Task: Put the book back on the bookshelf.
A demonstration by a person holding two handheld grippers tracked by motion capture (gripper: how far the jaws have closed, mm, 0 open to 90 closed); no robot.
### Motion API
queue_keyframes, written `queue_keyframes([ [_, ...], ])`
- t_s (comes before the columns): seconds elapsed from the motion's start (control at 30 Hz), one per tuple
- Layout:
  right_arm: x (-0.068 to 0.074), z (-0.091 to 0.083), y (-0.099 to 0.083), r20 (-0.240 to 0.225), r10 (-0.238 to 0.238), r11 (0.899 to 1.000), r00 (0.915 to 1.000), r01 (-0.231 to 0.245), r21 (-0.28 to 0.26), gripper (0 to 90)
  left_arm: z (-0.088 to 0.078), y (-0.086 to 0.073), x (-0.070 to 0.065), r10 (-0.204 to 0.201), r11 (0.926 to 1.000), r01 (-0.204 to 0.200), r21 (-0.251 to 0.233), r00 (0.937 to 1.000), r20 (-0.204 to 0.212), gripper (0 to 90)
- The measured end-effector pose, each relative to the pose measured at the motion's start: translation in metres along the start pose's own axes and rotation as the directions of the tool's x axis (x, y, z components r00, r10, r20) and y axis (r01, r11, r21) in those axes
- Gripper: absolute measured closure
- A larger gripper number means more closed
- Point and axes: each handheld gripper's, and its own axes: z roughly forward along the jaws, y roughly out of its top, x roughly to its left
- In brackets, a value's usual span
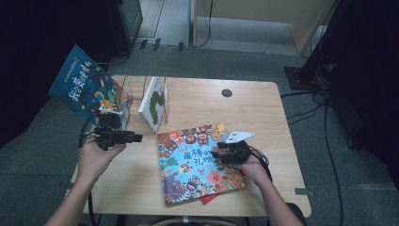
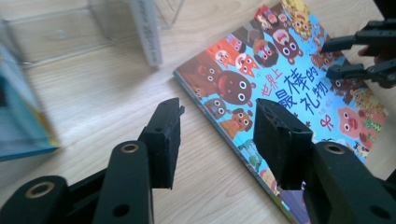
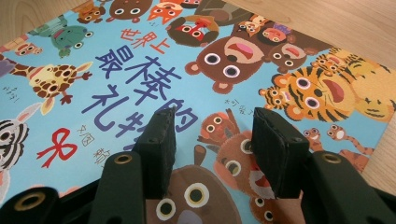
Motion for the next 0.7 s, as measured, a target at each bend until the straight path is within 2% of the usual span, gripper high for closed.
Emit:
queue_keyframes([
  [0.1, 0.000, 0.000, 0.000, 0.000, 0.000, 1.000, 1.0000, 0.000, 0.000, 50.1, 0.006, -0.002, -0.003, 0.016, 0.9999, -0.016, 0.000, 0.9999, -0.002, 51.3],
  [0.13, 0.000, 0.000, 0.000, 0.000, 0.002, 1.000, 1.0000, -0.002, -0.001, 50.2, 0.014, -0.004, -0.006, 0.017, 0.9998, -0.017, 0.006, 0.9997, 0.016, 51.7],
  [0.17, 0.000, 0.000, 0.000, 0.000, 0.002, 1.000, 1.0000, -0.002, -0.001, 50.2, 0.014, -0.004, -0.006, 0.017, 0.9998, -0.017, 0.006, 0.9997, 0.016, 51.7],
  [0.23, 0.000, 0.000, 0.000, 0.001, -0.002, 1.000, 1.0000, 0.002, -0.001, 50.2, 0.029, -0.009, -0.011, 0.040, 0.9986, -0.041, 0.032, 0.9990, 0.018, 51.9],
  [0.4, 0.000, 0.000, 0.000, 0.000, -0.003, 1.000, 1.0000, 0.003, 0.000, 50.3, 0.045, -0.012, -0.017, 0.042, 0.9982, -0.044, 0.042, 0.9983, 0.042, 52.0],
  [0.47, 0.000, 0.000, 0.000, -0.001, -0.005, 1.000, 1.0000, 0.005, 0.000, 50.4, 0.056, -0.013, -0.022, 0.060, 0.9971, -0.062, 0.045, 0.9965, 0.058, 52.2],
  [0.5, 0.000, 0.000, 0.000, -0.001, -0.005, 1.000, 1.0000, 0.005, 0.000, 50.4, 0.056, -0.013, -0.022, 0.060, 0.9971, -0.062, 0.045, 0.9965, 0.058, 52.1],
  [0.63, 0.000, 0.001, 0.000, -0.001, -0.004, 1.000, 1.0000, 0.004, -0.001, 50.8, 0.075, -0.017, -0.028, 0.066, 0.9949, -0.072, 0.071, 0.9948, 0.077, 51.7],
  [0.7, 0.000, 0.001, 0.000, 0.000, -0.005, 1.000, 1.0000, 0.005, -0.003, 50.8, 0.081, -0.019, -0.030, 0.065, 0.9954, -0.071, 0.064, 0.9938, 0.090, 51.1],
])
